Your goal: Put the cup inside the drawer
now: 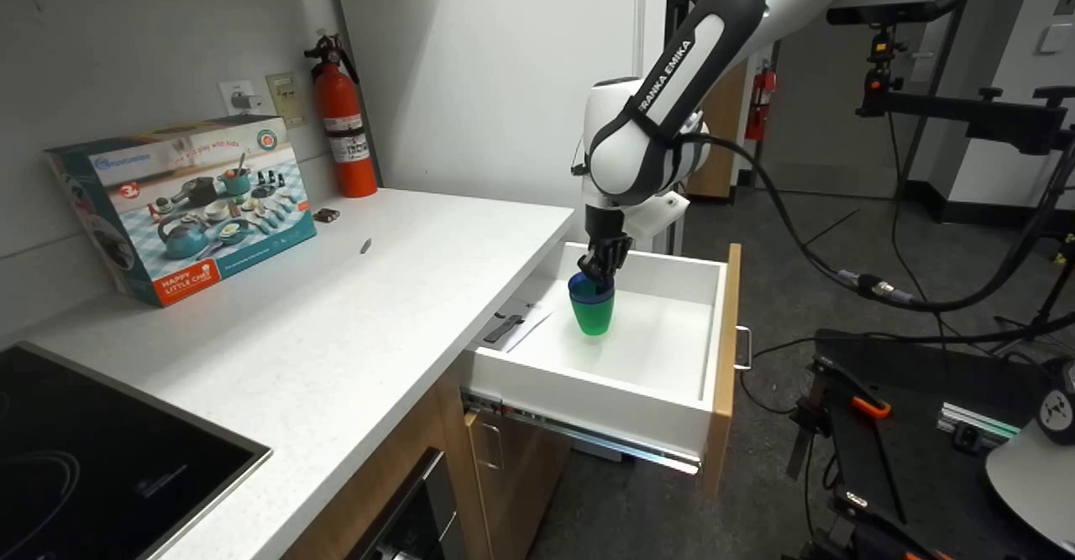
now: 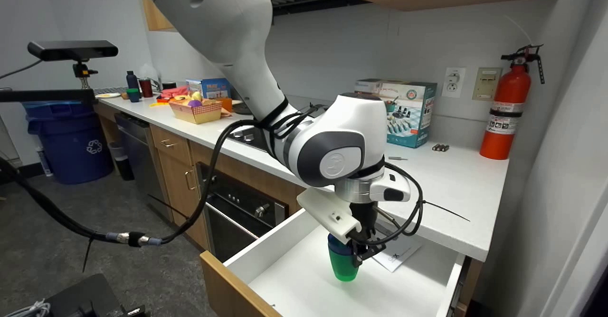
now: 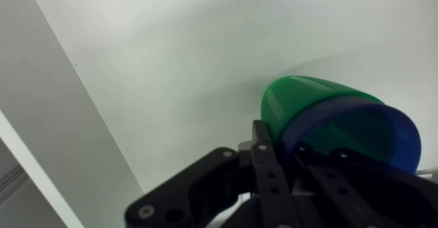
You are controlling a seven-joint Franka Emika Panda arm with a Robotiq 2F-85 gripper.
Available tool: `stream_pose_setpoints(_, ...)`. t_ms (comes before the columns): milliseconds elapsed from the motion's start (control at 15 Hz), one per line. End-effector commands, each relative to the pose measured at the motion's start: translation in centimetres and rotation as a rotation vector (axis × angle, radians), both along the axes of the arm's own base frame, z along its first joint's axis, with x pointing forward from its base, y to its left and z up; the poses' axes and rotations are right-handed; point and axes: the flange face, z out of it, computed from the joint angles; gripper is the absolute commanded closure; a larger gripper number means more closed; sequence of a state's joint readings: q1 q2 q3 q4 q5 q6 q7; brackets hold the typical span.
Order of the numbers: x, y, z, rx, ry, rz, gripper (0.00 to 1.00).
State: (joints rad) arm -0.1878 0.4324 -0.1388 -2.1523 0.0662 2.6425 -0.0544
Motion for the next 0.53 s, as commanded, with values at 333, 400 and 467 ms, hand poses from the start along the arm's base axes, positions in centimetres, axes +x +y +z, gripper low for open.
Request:
stream_pose_setpoints(333,0.29,-0.90,-0.32,-0.020,-0.005,-0.020,0.98)
stream_pose_setpoints(400,0.29,-0.98,-0.49,-0.018,-0.002,-0.023,0.98)
stream_pose_setpoints(467,0.28,-1.03,-0.67,-0.018,0.000,-0.024,0.98)
